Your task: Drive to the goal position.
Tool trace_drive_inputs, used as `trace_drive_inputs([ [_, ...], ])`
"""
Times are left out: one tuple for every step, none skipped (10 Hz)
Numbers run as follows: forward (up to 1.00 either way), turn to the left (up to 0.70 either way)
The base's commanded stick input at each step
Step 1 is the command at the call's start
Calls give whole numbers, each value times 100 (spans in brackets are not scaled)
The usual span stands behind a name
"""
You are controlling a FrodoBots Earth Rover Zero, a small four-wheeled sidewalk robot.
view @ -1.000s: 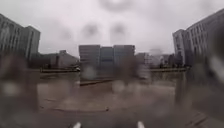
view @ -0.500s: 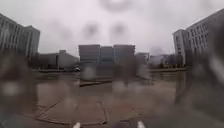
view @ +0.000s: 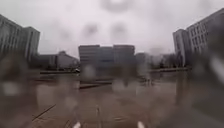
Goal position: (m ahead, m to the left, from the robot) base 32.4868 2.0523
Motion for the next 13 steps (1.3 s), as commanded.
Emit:
trace_drive_inputs([
  [70, 0],
  [70, 0],
  [70, 0],
  [70, 0],
  [70, 0],
  [70, 0],
  [70, 0],
  [70, 0],
  [70, 0],
  [70, 0],
  [70, 0],
  [70, 0],
  [70, 0],
])
